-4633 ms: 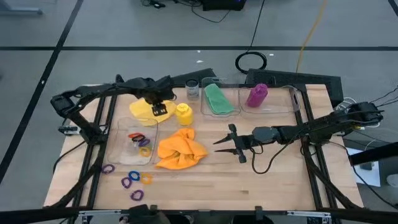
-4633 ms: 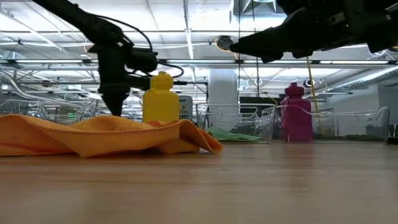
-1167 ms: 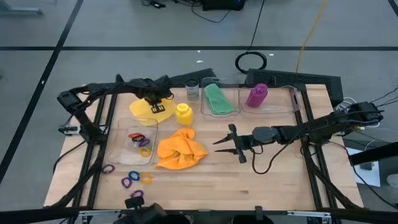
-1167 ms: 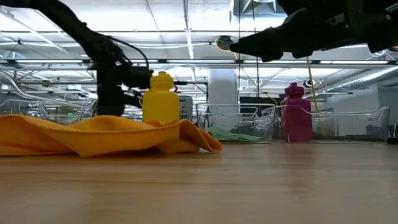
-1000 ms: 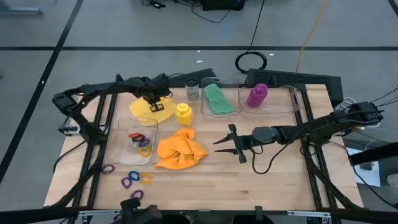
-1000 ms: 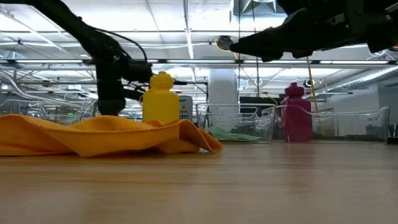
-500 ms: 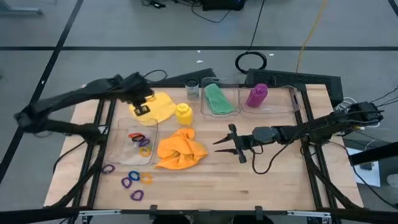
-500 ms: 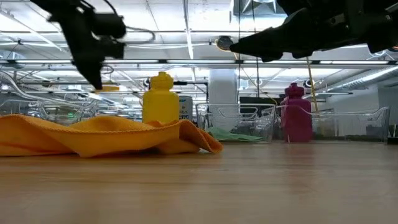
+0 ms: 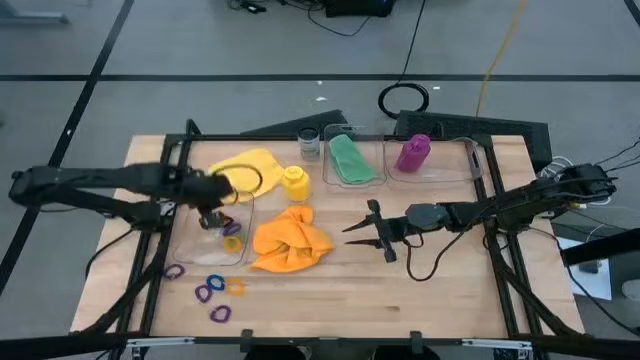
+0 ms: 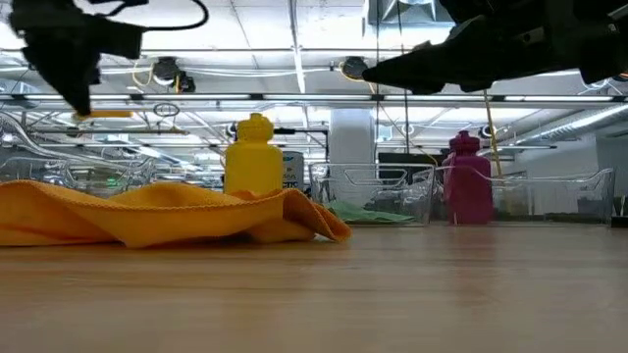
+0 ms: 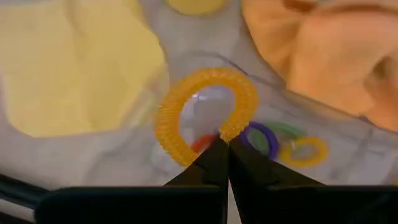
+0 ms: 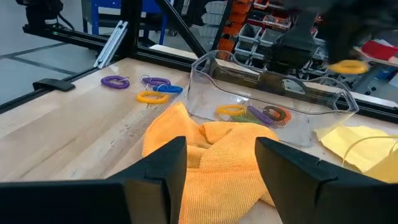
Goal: Pick & Place Sports Items
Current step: Put the top yellow spring keychain into the bottom transparent bin
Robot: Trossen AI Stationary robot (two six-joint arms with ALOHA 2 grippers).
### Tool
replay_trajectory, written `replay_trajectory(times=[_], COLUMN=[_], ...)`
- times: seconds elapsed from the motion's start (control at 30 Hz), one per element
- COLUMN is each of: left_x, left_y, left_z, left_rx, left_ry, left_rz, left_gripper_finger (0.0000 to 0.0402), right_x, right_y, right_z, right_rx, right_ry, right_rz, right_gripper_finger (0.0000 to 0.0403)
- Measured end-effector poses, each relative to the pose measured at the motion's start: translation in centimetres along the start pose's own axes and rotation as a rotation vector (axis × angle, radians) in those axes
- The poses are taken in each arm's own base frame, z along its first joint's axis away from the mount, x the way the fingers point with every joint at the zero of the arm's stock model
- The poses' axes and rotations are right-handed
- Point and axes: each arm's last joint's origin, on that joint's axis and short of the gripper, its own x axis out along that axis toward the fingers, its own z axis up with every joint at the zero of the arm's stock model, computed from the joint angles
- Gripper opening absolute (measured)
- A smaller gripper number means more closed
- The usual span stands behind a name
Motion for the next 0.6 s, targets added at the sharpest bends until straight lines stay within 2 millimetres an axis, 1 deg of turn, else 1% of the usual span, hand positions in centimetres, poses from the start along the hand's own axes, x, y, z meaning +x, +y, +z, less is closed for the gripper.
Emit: replay_trajectory(times=[0.13, 0.23, 0.33, 0.47, 0.6], left_x=[2.6, 4.7, 6.1, 7.0, 7.1], left_y=[-1.7, -2.6, -3.3, -4.0, -4.5], left_z=[-1.9, -3.0, -3.8, -3.9, -3.4], left_rx=[0.003, -0.025, -0.035, -0.021, -0.025], left_ry=[0.049, 0.055, 0.049, 0.023, -0.036], left_rz=[0.014, -0.008, -0.033, -0.058, -0.074], left_gripper_finger=[0.0000, 0.0000, 0.0000, 0.0000, 0.0000], right_x=[0.0, 0.0, 0.0, 0.0, 0.0], right_y=[0.0, 0.0, 0.0, 0.0, 0.0], right_z=[0.0, 0.0, 0.0, 0.0, 0.0], right_rx=[0.001, 0.001, 0.001, 0.001, 0.001], right_ry=[0.000, 0.000, 0.000, 0.000, 0.000], right_rz=[0.000, 0.000, 0.000, 0.000, 0.000], right_gripper_finger=[0.0134, 0.0134, 0.0134, 0.0134, 0.0134])
